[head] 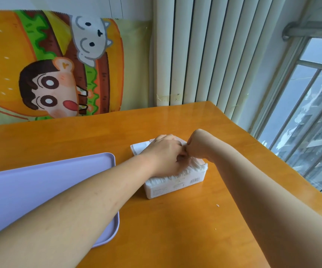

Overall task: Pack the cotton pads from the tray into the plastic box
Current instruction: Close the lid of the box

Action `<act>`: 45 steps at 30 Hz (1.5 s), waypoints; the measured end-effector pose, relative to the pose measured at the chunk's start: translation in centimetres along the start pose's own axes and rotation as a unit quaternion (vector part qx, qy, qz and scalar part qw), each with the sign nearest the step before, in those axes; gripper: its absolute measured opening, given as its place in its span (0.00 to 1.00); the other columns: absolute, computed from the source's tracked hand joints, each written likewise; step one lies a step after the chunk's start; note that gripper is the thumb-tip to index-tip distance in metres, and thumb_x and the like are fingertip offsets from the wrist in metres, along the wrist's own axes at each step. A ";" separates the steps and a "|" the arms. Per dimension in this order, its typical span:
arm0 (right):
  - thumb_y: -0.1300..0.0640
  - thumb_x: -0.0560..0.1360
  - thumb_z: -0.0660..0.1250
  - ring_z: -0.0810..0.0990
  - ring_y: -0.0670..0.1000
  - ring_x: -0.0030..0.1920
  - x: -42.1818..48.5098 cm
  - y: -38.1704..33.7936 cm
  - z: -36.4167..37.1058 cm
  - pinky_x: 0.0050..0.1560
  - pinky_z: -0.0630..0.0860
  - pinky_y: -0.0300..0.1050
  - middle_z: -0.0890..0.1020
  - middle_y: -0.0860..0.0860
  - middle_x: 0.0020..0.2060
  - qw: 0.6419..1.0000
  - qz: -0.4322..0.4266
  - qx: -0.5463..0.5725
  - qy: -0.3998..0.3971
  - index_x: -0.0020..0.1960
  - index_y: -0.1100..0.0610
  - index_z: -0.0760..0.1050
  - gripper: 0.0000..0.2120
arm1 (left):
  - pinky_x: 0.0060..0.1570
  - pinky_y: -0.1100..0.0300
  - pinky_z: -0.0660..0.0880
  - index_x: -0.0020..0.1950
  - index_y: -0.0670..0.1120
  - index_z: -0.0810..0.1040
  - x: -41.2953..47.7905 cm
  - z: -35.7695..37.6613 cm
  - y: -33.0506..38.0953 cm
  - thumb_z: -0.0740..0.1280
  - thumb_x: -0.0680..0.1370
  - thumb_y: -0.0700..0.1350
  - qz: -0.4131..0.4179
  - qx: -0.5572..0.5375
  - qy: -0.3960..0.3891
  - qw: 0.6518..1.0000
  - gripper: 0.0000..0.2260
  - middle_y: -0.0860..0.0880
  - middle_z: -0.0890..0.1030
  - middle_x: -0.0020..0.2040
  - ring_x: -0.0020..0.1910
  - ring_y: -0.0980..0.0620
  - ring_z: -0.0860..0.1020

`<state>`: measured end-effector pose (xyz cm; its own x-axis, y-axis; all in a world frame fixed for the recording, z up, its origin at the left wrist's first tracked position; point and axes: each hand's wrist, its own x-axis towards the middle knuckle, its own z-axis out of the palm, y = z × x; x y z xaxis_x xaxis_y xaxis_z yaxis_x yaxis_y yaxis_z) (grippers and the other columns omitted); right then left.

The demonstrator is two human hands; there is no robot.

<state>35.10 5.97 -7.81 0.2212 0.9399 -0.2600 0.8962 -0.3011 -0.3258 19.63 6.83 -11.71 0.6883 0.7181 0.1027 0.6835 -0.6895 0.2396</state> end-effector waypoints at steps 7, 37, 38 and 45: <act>0.54 0.76 0.71 0.78 0.56 0.43 -0.2 0.0 1.5 0.50 0.80 0.54 0.76 0.52 0.37 0.999 0.019 0.031 0.018 0.41 0.53 0.71 0.10 | 0.63 0.48 0.72 0.38 0.61 0.76 -0.6 -0.4 0.1 0.57 0.77 0.55 -0.025 -0.027 -0.005 0.999 0.11 0.60 0.76 0.43 0.52 0.52 0.72; 0.71 0.76 0.59 0.64 0.54 0.79 -10.5 -3.0 7.2 0.71 0.66 0.54 0.64 0.49 0.81 0.825 -0.064 0.553 0.103 0.85 0.42 0.55 0.43 | 0.65 0.64 0.66 0.73 0.49 0.77 -14.5 -1.8 -4.5 0.75 0.77 0.43 -0.226 -0.217 0.193 0.930 0.23 0.51 0.72 0.74 0.74 0.50 0.71; 0.71 0.74 0.60 0.68 0.53 0.75 -10.9 -2.8 7.3 0.67 0.68 0.51 0.68 0.49 0.78 0.821 -0.072 0.554 0.117 0.83 0.44 0.60 0.42 | 0.68 0.64 0.63 0.75 0.51 0.75 -15.2 -2.0 -4.2 0.75 0.77 0.45 -0.217 -0.219 0.181 0.934 0.26 0.53 0.68 0.78 0.78 0.52 0.67; 0.50 0.78 0.68 0.81 0.52 0.63 -13.1 -1.3 9.3 0.63 0.79 0.51 0.84 0.50 0.63 0.847 -0.049 0.504 0.164 0.68 0.53 0.81 0.20 | 0.79 0.58 0.56 0.79 0.57 0.69 -19.2 -2.2 -2.5 0.73 0.79 0.52 -0.147 -0.093 0.090 0.981 0.29 0.57 0.60 0.83 0.83 0.56 0.55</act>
<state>27.47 -7.44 -12.47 0.4083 0.9125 0.0259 0.1707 -0.0485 -0.9841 4.20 -5.03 -12.14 0.4025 0.9001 0.1667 0.7791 -0.4324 0.4538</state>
